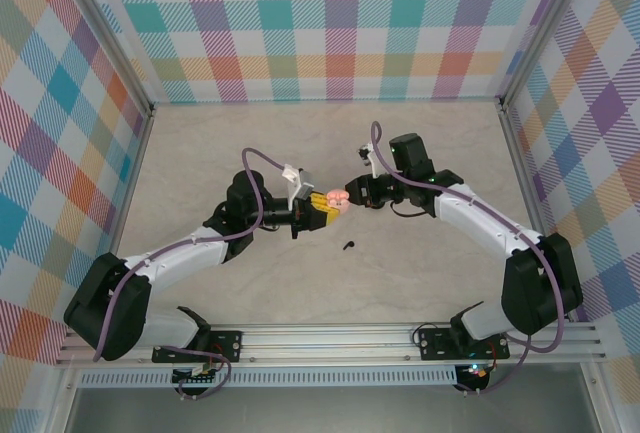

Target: Insert wireless bluetooth earbuds into charging case

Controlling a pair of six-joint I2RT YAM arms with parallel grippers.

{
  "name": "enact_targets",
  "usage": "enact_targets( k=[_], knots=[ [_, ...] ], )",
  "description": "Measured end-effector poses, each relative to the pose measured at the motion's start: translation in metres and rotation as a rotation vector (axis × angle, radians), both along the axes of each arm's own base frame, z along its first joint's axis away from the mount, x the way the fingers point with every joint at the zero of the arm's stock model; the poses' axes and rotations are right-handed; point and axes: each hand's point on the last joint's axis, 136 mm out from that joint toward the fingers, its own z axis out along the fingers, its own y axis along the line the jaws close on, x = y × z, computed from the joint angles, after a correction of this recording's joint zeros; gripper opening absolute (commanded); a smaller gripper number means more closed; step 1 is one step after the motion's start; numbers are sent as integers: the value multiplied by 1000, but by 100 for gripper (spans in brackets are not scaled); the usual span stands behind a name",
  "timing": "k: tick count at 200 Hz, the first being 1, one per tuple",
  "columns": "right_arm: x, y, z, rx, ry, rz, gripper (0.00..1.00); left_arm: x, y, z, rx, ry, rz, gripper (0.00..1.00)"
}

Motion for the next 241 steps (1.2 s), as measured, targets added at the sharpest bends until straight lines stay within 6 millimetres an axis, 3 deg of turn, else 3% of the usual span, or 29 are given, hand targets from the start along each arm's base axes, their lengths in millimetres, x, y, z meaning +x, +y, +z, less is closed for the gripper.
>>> enact_targets(
  k=[114, 148, 191, 241],
  knots=[
    [-11, 8, 43, 120, -103, 85, 22, 12, -7, -24, 43, 97, 18, 10],
    [-7, 3, 44, 94, -127, 47, 25, 23, -6, -30, 62, 125, 75, 11],
    [12, -22, 31, -35, -175, -125, 26, 50, -4, -37, 105, 164, 209, 13],
    [22, -56, 18, -183, -196, -289, 27, 100, 4, -71, 188, 302, 415, 15]
  ],
)
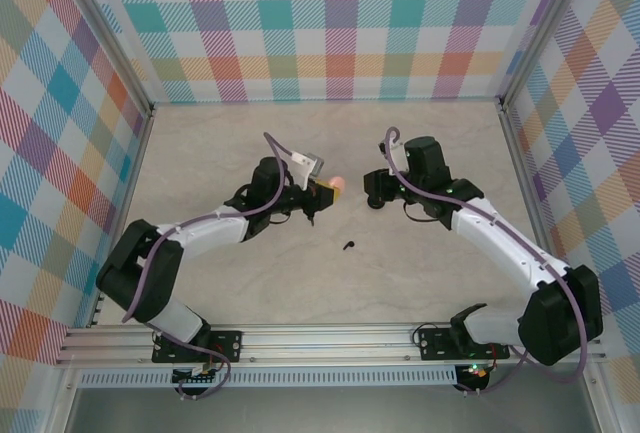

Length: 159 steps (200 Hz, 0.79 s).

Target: Insert wireless bluetooth earbuds into charging case

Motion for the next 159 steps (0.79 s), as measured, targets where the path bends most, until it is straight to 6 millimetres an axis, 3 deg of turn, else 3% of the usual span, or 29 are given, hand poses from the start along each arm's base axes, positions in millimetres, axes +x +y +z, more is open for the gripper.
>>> enact_targets(
  k=[38, 85, 123, 159],
  knots=[
    [-6, -13, -13, -44, 35, -49, 28, 55, 16, -20, 57, 118, 157, 17],
    [-19, -20, -15, -41, 55, -63, 29, 121, 27, -50, 84, 284, 260, 16],
    [-21, -21, -18, -35, 74, -76, 30, 144, 28, -86, 100, 412, 277, 15],
    [-21, -21, -18, -27, 82, -84, 30, 161, 31, -104, 116, 477, 292, 15]
  ],
)
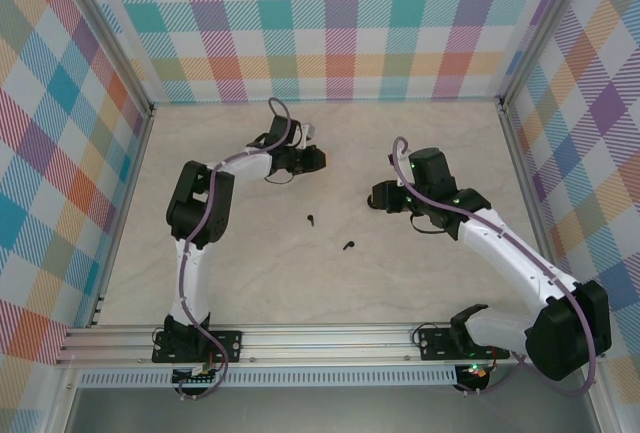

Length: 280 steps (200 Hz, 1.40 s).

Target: Insert wireless bluetooth earbuds into charging case

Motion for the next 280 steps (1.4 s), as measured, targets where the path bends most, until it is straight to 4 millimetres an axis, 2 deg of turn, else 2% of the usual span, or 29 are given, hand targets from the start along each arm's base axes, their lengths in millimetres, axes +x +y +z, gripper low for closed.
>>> enact_targets(
  k=[41, 70, 95, 127, 162, 180, 207, 228, 242, 280],
  knots=[
    [0, 0, -1, 0, 5, -2, 31, 14, -2, -9, 7, 37, 5, 15],
    [-2, -1, -2, -3, 12, -3, 31, 13, -2, -20, 18, 76, 10, 17],
    [-2, -1, -4, -7, 18, -3, 31, 15, -1, -21, 18, 93, 11, 20],
    [-1, -4, -12, -29, 39, -14, 34, 17, 0, -23, 34, 108, 16, 40],
    [1, -9, -29, -78, 82, -36, 44, 17, 5, -25, 76, 103, 8, 57],
    [2, -11, -40, -111, 110, -44, 52, 17, 8, -22, 104, 86, 5, 62],
    [9, -13, -54, -158, 153, -60, 59, 13, 25, -19, 195, 76, 24, 63],
    [19, -13, -64, -190, 186, -69, 63, 0, 39, -7, 249, 65, 36, 64],
    [26, -12, -71, -210, 207, -70, 66, -14, 49, 10, 266, 46, 40, 64],
    [46, -12, -94, -272, 276, -82, 71, -61, 76, 77, 270, -60, 77, 65]
  ],
)
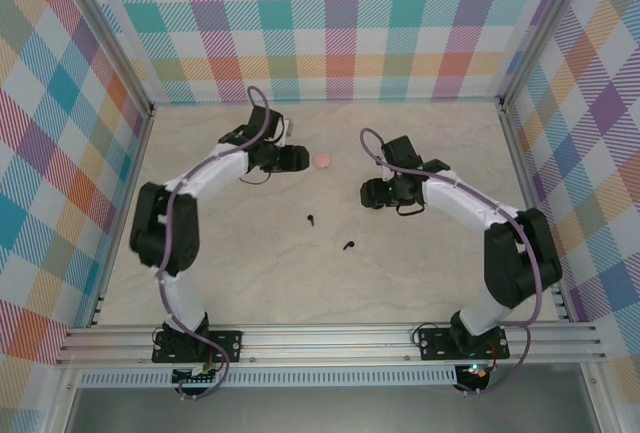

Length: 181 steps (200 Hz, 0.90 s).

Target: Insert wireless bluetooth earbuds into charging case

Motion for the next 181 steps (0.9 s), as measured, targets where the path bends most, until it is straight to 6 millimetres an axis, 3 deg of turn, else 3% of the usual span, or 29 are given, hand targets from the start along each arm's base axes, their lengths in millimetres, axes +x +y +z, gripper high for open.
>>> enact_targets(
  k=[31, 89, 119, 181],
  knots=[
    [11, -3, -13, -46, 49, -21, 72, -39, 18, 26, -10, -45, 15, 65],
    [23, -4, -42, -113, 152, -65, 74, -97, 33, 15, -47, 23, 51, 65],
    [23, -6, -53, -141, 198, -82, 74, -111, 34, 21, -62, 34, 52, 65],
    [34, -4, -65, -172, 229, -89, 72, -120, 35, 24, -74, 32, 52, 65]
  ],
)
